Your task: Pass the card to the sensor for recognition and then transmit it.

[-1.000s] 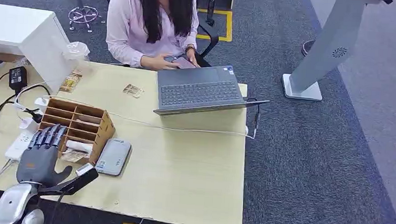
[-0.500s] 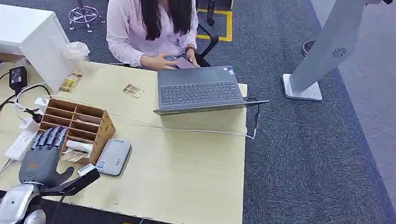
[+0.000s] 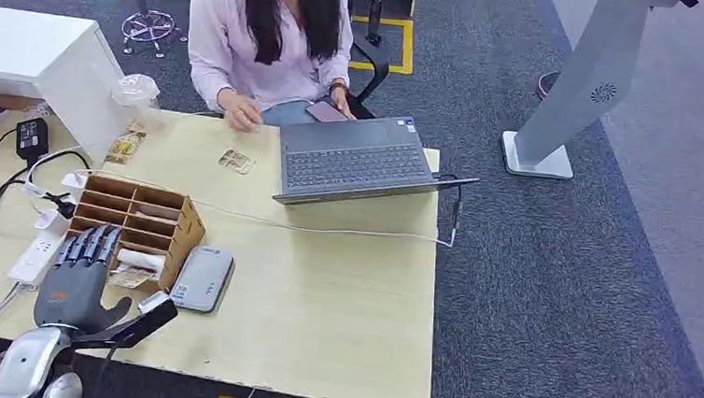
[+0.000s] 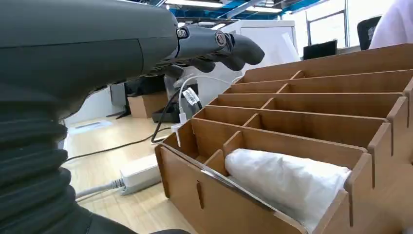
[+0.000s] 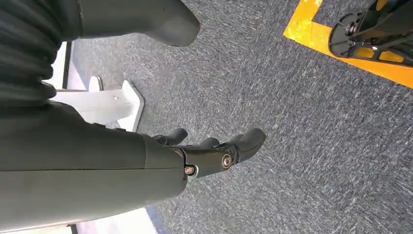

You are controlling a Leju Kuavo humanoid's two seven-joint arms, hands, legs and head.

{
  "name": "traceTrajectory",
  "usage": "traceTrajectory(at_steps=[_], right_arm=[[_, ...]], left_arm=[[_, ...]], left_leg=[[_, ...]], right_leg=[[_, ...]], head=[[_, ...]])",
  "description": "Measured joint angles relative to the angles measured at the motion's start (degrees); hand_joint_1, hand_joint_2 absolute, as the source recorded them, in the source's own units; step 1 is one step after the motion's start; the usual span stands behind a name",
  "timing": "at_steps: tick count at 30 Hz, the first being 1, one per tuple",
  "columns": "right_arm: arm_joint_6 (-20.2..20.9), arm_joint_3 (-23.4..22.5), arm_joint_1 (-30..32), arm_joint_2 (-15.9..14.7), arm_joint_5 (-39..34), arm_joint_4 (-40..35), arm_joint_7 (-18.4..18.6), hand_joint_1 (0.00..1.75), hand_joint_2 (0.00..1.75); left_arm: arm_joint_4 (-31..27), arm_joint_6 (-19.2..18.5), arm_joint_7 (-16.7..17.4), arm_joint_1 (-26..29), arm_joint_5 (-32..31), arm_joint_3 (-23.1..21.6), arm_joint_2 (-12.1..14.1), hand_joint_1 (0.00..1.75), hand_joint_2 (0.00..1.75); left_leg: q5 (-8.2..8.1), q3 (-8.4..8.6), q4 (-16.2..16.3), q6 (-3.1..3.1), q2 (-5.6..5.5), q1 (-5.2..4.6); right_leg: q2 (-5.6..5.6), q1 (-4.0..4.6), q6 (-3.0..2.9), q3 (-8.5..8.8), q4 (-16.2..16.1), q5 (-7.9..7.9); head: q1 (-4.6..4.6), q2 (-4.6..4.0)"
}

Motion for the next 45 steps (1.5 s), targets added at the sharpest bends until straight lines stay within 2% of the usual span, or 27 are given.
traceTrajectory(at_steps=[8,9,12,16,45], right_arm=[[0.00,0.00,0.00,0.00,0.00,0.00,0.00,0.00,1.75],[0.00,0.00,0.00,0.00,0.00,0.00,0.00,0.00,1.75],[0.00,0.00,0.00,0.00,0.00,0.00,-0.06,0.00,1.75],[-0.04,0.00,0.00,0.00,0.00,0.00,-0.59,0.00,1.75],[-0.24,0.00,-0.03,0.00,-0.09,0.00,-0.81,0.00,1.75]], left_arm=[[0.00,0.00,0.00,0.00,0.00,0.00,0.00,0.00,1.75],[0.00,0.02,0.00,0.00,0.00,0.00,0.00,1.75,1.75],[0.00,0.04,-0.43,0.00,0.09,0.00,0.00,1.75,1.75],[0.00,0.39,-3.17,0.09,0.77,-0.09,0.48,1.75,1.75],[0.00,1.68,-4.04,0.06,1.40,-0.24,1.09,1.75,1.75]], left_leg=[[0.00,0.00,0.00,0.00,0.00,0.00],[0.00,0.00,0.00,0.00,0.00,0.00],[0.00,0.00,0.00,0.00,0.00,0.00],[0.00,0.00,0.00,0.00,0.00,0.00],[0.00,0.00,0.00,0.00,0.00,0.00]], right_leg=[[0.00,0.00,0.00,0.00,0.00,0.00],[0.00,0.00,0.00,0.00,0.00,0.00],[0.00,0.00,0.00,0.00,0.00,0.00],[0.00,0.00,0.00,0.01,0.00,0.00],[0.01,0.00,0.00,0.01,0.00,0.00]], head=[[0.00,0.00],[0.00,0.00],[0.00,0.00],[0.00,0.00],[0.00,0.00]])
